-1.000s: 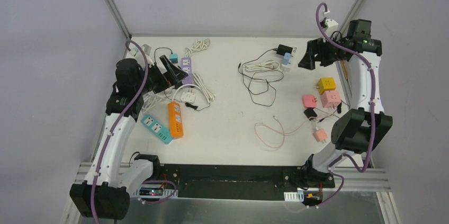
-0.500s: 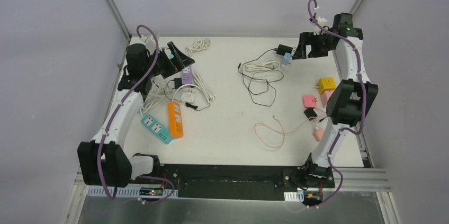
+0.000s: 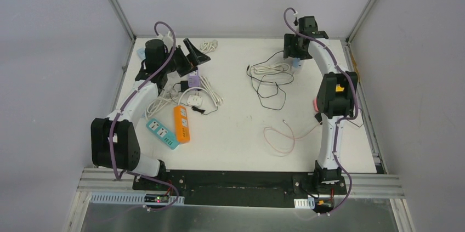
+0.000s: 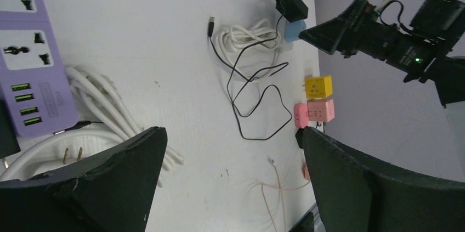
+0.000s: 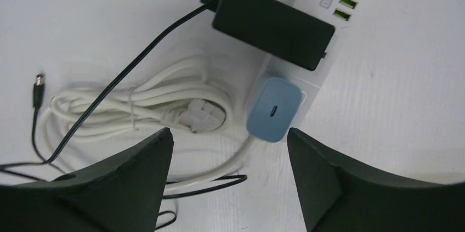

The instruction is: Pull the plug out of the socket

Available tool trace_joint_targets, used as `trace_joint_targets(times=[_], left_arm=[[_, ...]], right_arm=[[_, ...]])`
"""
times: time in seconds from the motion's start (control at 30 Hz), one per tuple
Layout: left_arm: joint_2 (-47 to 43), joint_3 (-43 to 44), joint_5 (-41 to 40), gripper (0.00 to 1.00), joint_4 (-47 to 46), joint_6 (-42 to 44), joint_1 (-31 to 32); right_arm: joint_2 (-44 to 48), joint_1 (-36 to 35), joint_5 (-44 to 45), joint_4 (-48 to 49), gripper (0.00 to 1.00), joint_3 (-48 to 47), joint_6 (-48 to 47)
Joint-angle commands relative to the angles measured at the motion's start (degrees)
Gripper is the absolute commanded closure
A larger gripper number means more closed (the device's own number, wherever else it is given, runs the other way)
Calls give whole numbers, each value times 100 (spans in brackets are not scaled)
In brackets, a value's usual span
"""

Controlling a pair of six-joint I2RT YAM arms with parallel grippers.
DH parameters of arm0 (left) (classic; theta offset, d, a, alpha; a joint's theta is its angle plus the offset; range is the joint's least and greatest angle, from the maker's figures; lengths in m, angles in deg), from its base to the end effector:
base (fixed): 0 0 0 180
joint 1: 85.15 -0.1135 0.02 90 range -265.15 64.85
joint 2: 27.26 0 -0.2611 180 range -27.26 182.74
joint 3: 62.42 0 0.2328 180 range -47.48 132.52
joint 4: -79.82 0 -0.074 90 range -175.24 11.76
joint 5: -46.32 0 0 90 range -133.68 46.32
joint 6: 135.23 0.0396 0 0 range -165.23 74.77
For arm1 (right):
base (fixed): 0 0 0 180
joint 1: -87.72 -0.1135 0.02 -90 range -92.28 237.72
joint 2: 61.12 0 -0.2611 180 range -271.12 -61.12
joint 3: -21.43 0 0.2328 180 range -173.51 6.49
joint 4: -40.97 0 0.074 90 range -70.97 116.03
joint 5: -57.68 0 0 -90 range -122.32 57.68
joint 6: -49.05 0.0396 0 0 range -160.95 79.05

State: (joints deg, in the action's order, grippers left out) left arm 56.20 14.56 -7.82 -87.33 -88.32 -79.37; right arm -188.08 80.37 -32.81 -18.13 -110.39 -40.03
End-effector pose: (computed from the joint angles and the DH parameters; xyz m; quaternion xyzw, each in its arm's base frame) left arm 0.3177 -0.0555 0.3115 -0.0796 0.7923 -0.4563 0.3971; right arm 0.4714 0.0611 0.2497 -0.0547 0.9501 0.0262 0.3059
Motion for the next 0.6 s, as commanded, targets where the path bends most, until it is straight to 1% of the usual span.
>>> trace_joint_targets(times=[0.0,0.07,0.13,0.23,0.33,0.43,0.57], left_arm=[[-515,-344,-356,3,-303,-124,187],[-710,-482,-538,3,-246,-123,301],[-906,-593,-735,3,-140,-115,434],[-1204,-710,-1011,3,48,-86,643],[-1424,-762,-1172,2,247,-9,737],[-1537,-758,-1220,2,416,18,756],[-1575,-765,-1253,3,459,5,807]], right_arm=[[-329,232,678,312,26,-529,575],[-484,253,688,312,30,-696,555],[-607,274,761,312,33,-878,557],[-792,333,705,320,40,-1048,595],[-875,344,519,319,42,-1057,663],[-881,335,295,313,41,-1012,684],[-856,343,310,308,41,-948,634]])
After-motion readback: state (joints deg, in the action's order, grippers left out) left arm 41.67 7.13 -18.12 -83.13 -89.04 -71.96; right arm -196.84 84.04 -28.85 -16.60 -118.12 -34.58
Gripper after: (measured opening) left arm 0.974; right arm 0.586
